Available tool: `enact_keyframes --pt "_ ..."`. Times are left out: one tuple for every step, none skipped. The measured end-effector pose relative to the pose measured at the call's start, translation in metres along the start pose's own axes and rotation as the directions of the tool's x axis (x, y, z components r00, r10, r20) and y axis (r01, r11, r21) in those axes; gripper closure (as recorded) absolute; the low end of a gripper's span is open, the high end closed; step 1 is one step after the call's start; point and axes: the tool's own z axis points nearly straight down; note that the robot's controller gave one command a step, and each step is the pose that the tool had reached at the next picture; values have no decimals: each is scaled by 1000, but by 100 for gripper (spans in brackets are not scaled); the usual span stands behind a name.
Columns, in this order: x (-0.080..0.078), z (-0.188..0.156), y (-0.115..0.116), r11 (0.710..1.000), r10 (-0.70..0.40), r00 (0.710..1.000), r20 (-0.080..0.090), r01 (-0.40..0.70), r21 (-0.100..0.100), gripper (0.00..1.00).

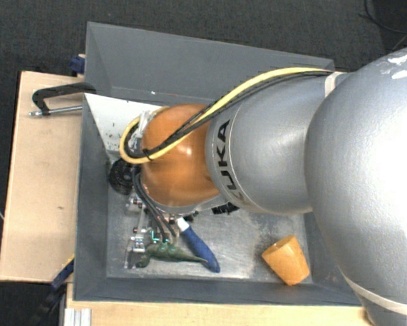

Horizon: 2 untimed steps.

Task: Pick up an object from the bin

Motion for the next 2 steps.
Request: enact_keyframes --pt "-28 62 -95 999 52 999 15 -51 -6 0" --pt "-30 59 -92 999 48 999 25 -48 -9 100"
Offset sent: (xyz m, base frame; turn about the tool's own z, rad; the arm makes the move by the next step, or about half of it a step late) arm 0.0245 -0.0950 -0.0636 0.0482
